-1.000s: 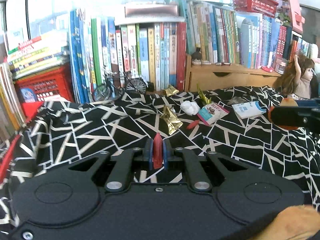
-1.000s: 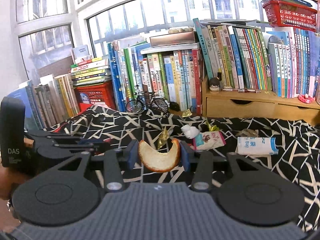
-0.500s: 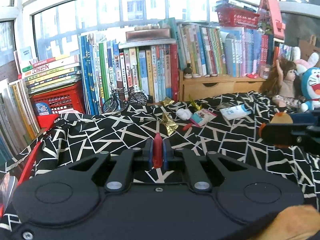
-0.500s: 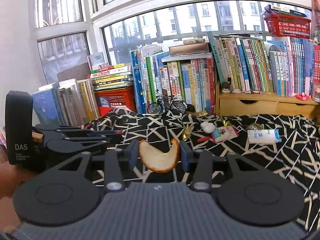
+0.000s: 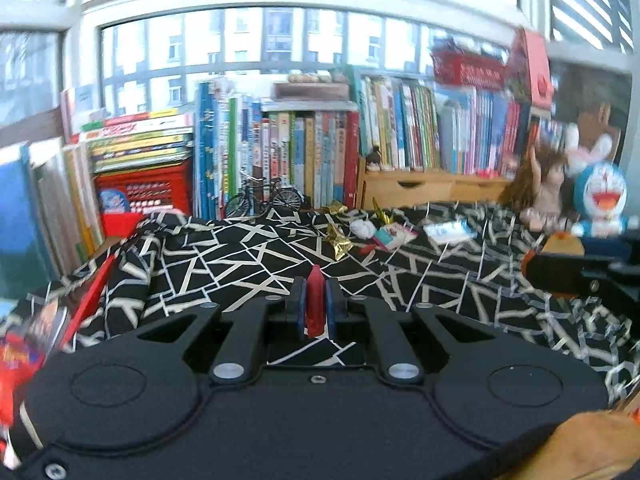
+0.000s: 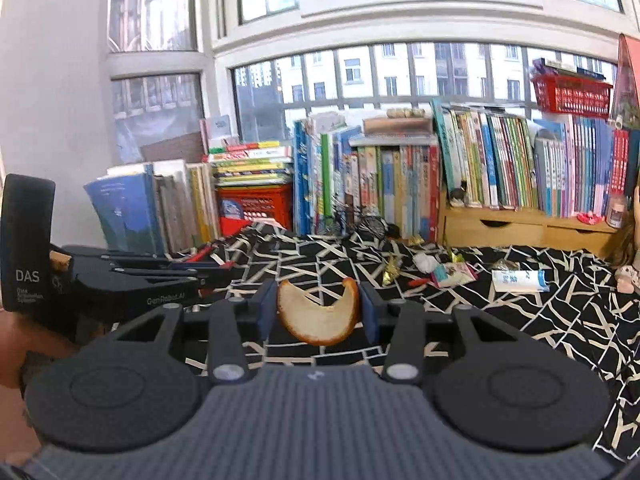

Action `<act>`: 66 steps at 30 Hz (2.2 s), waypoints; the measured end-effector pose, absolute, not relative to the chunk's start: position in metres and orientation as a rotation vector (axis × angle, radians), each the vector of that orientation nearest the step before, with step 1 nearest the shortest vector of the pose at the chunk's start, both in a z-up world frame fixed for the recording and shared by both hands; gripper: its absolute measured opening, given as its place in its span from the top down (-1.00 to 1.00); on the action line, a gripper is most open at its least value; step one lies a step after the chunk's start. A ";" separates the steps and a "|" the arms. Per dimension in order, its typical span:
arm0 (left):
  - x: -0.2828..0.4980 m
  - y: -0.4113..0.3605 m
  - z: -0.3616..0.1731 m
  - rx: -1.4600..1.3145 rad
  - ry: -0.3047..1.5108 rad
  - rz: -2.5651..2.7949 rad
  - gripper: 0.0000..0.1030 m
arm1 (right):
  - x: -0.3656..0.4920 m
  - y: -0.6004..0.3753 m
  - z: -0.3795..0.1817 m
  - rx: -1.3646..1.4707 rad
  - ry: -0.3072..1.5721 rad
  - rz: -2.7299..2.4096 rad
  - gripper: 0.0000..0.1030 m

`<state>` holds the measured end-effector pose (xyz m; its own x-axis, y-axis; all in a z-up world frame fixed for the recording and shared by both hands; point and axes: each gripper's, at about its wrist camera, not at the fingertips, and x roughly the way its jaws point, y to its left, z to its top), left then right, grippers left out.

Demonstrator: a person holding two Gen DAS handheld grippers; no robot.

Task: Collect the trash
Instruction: 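Carry the red stick and bread slice to the black bin, then open the left tool over the black bin to drop the red stick, then open the right tool over the black bin to drop the bread slice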

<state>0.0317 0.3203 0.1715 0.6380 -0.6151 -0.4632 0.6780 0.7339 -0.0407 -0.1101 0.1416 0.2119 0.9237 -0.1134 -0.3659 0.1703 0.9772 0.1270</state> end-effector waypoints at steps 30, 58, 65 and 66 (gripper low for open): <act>-0.081 0.559 0.059 0.083 0.778 -0.489 0.82 | -0.155 0.333 0.156 0.175 0.560 0.241 0.08; -0.065 0.571 -0.005 0.127 0.986 -0.424 0.67 | -0.118 0.368 0.117 0.153 0.712 0.309 0.07; -0.062 0.587 -0.001 0.110 0.991 -0.371 0.65 | -0.102 0.382 0.110 0.134 0.731 0.345 -0.12; -0.062 0.589 0.000 0.110 0.991 -0.360 0.64 | -0.099 0.383 0.109 0.134 0.740 0.342 -0.18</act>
<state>-0.0615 0.5894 -0.0003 0.4944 -0.2471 -0.8334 0.3461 0.9354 -0.0721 -0.0995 0.3831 0.1094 0.6859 0.3513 -0.6373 -0.2580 0.9362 0.2385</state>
